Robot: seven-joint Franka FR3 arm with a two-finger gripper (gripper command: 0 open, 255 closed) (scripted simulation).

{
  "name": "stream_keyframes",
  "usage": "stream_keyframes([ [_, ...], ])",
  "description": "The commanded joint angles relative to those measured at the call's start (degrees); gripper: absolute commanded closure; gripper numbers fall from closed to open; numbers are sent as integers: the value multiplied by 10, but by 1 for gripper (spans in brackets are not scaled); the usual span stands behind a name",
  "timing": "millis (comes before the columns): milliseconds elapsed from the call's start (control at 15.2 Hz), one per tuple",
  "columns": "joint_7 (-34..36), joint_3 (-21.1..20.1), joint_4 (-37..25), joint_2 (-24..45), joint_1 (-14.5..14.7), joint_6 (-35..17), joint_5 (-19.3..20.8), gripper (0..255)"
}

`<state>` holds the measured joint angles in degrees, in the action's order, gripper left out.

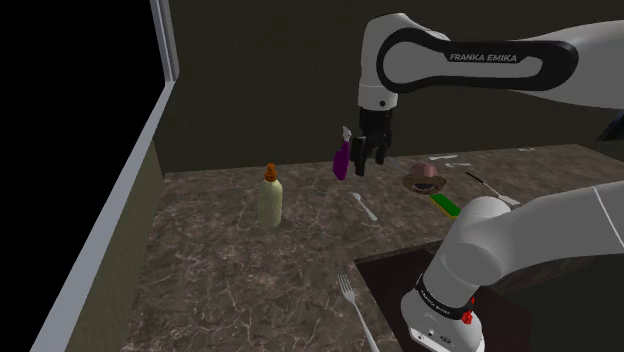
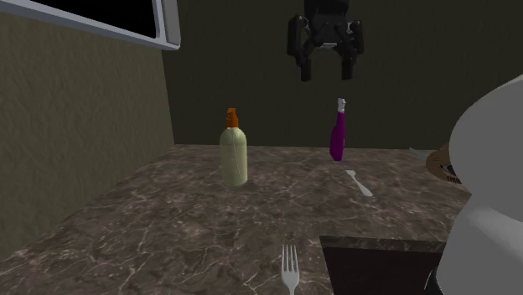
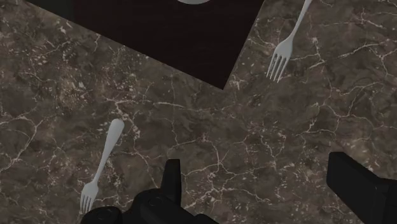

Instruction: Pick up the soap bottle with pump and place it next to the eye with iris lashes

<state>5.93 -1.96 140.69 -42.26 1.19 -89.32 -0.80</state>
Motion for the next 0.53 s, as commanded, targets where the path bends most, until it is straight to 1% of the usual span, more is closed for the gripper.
stream_keyframes([
  [0, 0, 0, 0, 0, 0, 0, 0, 0],
  [462, 32, -38, -71, 150, 9, -92, 1, 0],
])
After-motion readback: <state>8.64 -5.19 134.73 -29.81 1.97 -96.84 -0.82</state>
